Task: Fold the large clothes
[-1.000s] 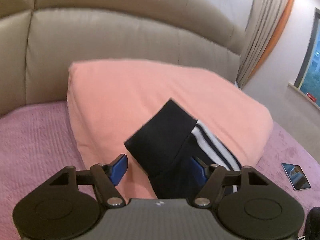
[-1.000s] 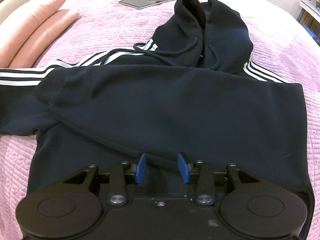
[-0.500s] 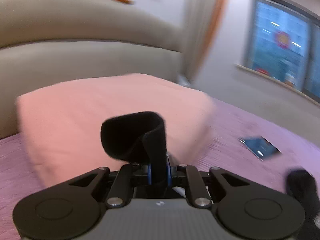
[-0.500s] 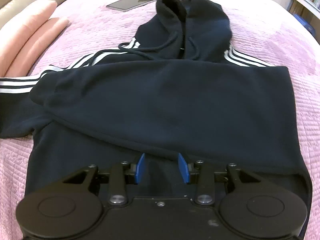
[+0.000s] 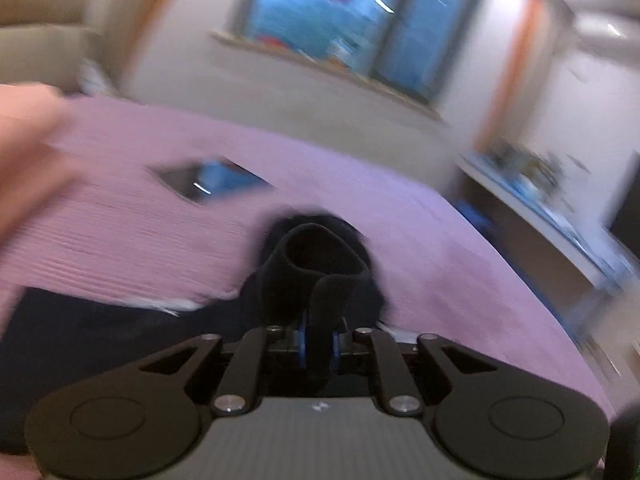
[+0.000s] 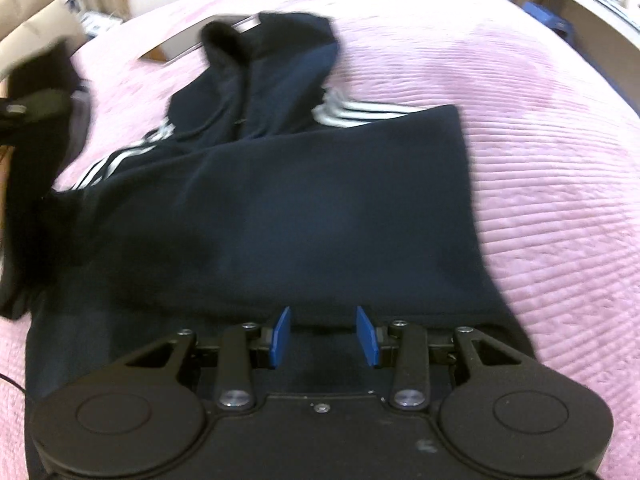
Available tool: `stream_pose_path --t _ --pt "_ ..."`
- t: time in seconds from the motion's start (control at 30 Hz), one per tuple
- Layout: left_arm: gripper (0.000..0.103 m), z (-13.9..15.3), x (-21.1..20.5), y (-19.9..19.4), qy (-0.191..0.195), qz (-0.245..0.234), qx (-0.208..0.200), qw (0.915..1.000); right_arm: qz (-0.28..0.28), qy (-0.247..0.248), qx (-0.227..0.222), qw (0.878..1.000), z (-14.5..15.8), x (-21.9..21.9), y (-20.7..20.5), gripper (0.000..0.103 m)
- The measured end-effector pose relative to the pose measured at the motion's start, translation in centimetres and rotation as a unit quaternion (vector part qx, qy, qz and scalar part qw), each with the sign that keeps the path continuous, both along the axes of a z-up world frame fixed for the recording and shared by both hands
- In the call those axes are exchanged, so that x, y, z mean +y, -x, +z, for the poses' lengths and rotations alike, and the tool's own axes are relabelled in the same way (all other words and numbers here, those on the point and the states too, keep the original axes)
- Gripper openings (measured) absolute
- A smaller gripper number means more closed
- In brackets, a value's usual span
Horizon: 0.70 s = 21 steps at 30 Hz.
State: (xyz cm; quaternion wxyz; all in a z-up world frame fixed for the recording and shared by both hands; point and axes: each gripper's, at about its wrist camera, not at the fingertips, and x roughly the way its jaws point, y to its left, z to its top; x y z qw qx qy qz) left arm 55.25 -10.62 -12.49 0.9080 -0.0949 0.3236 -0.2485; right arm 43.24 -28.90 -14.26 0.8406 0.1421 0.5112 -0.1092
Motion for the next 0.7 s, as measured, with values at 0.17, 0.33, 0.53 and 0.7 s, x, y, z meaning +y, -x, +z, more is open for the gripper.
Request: stream_pose_path --t 0.17,0.33,0.53,0.7 --pt "0.043 -4.8 -2.6 -0.4 -0.018 -0.032 0.071 0.9968 -0.02 -0.02 -0.014 1.0 -0.5 -2.2 -0.1 0.047" --pt "0.045 -7.3 1.2 1.9 -0.043 -0.017 0.102 0.9937 0.008 -0.062 -0.059 0.996 -0.5 -1.5 -2.4 0.073" --pt "0.047 -7.3 3.9 1.9 -0.069 0.005 0.112 0.9913 0.041 -0.124 -0.076 0.988 -2.0 -0.1 -6.5 0.075" --pt "0.047 -7.1 5.4 1.7 -0.06 0.023 0.12 0.9907 0.038 -0.142 -0.05 0.988 -4.6 0.7 -9.1 0.075"
